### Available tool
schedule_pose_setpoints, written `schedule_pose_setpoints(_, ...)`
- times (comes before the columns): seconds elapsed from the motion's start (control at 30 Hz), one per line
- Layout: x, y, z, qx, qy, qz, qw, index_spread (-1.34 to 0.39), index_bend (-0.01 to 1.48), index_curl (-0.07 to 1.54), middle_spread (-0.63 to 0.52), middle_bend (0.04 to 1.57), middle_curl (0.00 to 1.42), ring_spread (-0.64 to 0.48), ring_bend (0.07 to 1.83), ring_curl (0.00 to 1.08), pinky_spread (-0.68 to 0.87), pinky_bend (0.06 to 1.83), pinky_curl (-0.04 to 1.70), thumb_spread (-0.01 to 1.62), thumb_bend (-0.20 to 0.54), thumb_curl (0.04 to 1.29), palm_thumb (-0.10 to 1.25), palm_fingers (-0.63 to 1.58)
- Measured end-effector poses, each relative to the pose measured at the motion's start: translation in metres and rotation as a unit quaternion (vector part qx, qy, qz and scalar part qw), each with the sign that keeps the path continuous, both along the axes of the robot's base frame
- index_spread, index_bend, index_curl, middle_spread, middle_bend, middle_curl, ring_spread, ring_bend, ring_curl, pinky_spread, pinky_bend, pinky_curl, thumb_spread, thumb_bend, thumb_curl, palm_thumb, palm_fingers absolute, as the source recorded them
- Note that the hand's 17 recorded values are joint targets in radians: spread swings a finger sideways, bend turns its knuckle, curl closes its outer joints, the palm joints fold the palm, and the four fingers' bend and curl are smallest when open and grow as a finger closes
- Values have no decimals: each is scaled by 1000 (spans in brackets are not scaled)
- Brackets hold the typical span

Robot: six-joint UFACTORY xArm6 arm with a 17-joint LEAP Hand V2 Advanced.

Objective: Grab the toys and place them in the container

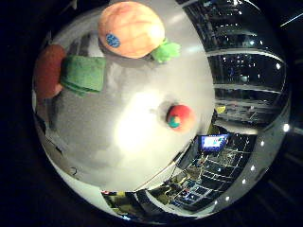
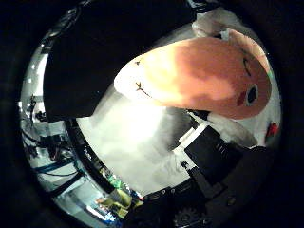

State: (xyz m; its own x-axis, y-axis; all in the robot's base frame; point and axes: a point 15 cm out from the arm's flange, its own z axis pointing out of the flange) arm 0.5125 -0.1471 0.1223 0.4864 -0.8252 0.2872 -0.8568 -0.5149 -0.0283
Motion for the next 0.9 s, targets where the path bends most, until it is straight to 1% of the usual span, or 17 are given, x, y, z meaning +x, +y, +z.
schedule_pose_setpoints(0.13,-12,-9,36,-16,2,-7,1000,-435,1273,618,-287,480,360,-8,152,60,330,182,191,858,-21,431,1058,415)
schedule_pose_setpoints(0.3,-41,-19,95,-37,15,-30,999,-424,1288,595,-292,484,364,-11,153,59,334,192,198,867,-19,419,1069,420)
schedule_pose_setpoints(0.43,-74,-21,147,-49,21,-51,997,-419,1305,583,-300,478,365,-15,152,56,333,190,201,871,-21,415,1067,425)
schedule_pose_setpoints(0.47,-76,-18,155,-50,18,-51,997,-418,1307,581,-303,478,365,-15,152,56,331,192,202,872,-20,414,1067,426)
schedule_pose_setpoints(0.6,-66,25,181,-52,5,-15,999,-415,1307,569,-311,475,366,-25,157,56,340,189,206,875,-20,413,1066,436)
schedule_pose_setpoints(0.73,-56,66,201,-48,-7,-5,999,-414,1304,558,-319,479,370,-27,155,58,345,192,209,880,-20,414,1065,446)
schedule_pose_setpoints(0.9,-33,145,215,-36,-31,22,999,-413,1306,549,-333,487,373,-39,162,63,347,184,202,885,-20,417,1065,462)
